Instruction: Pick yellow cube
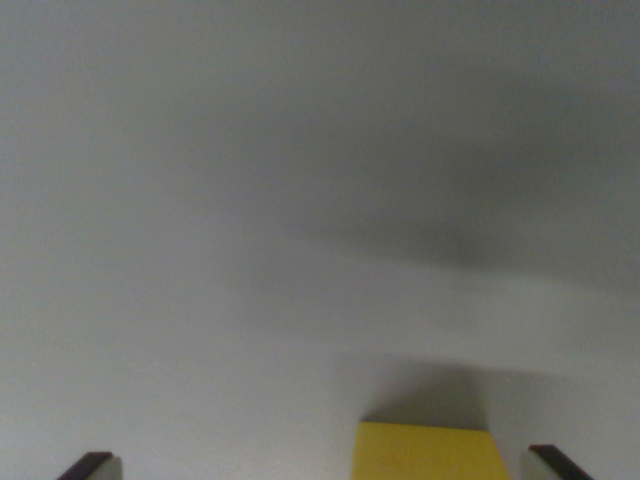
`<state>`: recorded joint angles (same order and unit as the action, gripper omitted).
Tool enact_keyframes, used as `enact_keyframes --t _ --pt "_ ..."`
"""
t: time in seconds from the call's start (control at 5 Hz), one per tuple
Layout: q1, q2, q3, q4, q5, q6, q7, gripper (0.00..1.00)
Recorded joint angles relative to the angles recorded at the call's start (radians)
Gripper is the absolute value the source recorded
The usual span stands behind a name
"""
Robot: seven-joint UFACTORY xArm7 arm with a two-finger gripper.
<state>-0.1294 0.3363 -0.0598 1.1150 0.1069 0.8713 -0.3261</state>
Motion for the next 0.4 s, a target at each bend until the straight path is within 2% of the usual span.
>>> enact_keyframes --t 0.2,0.4 --pt "0.0 0.0 0.0 0.0 0.0 0.0 0.0 0.0" --pt "-0.0082 0.016 -0.005 -0.023 0.006 -0.032 -0.017 0.0"
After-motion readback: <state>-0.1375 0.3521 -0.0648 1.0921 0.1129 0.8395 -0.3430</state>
